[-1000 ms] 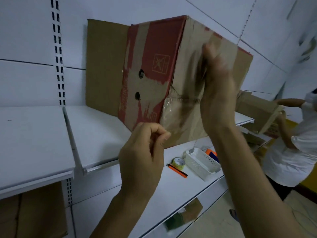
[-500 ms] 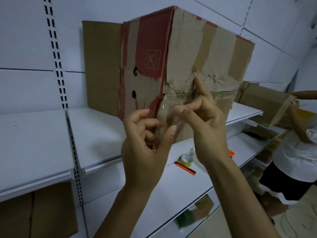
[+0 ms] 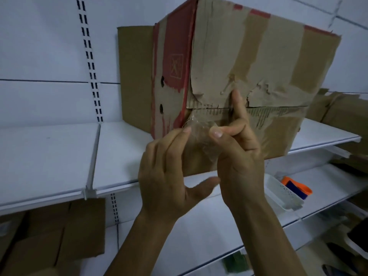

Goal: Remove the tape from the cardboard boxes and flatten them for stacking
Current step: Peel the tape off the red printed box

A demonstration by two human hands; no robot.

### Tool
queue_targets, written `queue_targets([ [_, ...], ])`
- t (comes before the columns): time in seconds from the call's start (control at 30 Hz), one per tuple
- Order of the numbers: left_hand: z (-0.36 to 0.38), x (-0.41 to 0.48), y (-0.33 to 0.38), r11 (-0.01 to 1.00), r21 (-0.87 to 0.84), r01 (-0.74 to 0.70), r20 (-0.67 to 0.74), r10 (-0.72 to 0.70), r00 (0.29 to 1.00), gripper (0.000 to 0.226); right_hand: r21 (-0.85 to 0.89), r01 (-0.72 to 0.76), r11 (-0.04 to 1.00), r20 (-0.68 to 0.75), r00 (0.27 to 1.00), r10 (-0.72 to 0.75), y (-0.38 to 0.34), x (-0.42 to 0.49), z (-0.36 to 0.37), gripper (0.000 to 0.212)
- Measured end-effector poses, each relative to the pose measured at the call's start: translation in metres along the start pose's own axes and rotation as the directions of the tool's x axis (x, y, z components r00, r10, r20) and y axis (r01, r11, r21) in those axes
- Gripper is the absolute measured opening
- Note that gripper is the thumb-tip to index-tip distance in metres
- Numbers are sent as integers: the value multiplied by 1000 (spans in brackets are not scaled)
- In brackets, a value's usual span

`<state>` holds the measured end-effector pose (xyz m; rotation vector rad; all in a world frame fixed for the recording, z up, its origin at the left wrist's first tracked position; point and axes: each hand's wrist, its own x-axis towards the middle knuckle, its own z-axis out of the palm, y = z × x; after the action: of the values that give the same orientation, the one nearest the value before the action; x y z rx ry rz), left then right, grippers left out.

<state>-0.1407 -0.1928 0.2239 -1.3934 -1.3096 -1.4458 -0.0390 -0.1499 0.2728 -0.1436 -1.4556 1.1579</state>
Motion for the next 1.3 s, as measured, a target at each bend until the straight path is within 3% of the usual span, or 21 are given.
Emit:
queue_targets([
  [0.13,9,-6,4,986,166,25,-39,-19,999,45,105,-22,994,82,997,14,5,2,-9,16],
  [0.3,19,-4,20,939,328,104,-114,-69,991,40,219,-93,971,160,985,58,5,6,-20,16],
  [0.4,14,14,26,959,182,220,-137,-196,971,28,261,-120,958,200,977,68,4,8,-26,20],
  [0.5,1,34,18,952,33,303,-7,-303,953,8,299,-145,943,207,975,84,2,8,-31,25],
  [0.63,-1,36,20,926,-37,375,77,-372,925,15,343,-153,927,165,981,101,1,8,-39,23],
  [0.8,-3,37,18,870,-77,486,81,-481,873,15,488,-291,823,107,956,274,2,21,-56,20],
  [0.87,-3,36,22,907,55,417,33,-419,907,16,522,-322,790,138,946,294,3,27,-60,14],
  [0.93,1,38,28,930,274,244,-50,-240,970,15,557,-351,753,170,935,310,3,31,-62,15],
  [0.97,4,42,32,921,366,136,-59,-123,991,27,558,-362,747,182,931,315,4,31,-63,13],
  [1.03,10,50,34,883,456,-108,74,83,994,51,549,-389,740,209,921,329,8,32,-66,5],
  [1.07,12,54,34,873,457,-172,163,108,981,57,546,-412,729,221,911,349,10,32,-68,6],
  [1.13,14,55,35,878,449,-164,277,37,960,62,537,-451,713,233,892,389,11,35,-74,14],
  [1.3,13,50,30,794,580,-182,318,-16,948,57,544,-362,757,72,919,387,5,53,-118,13],
])
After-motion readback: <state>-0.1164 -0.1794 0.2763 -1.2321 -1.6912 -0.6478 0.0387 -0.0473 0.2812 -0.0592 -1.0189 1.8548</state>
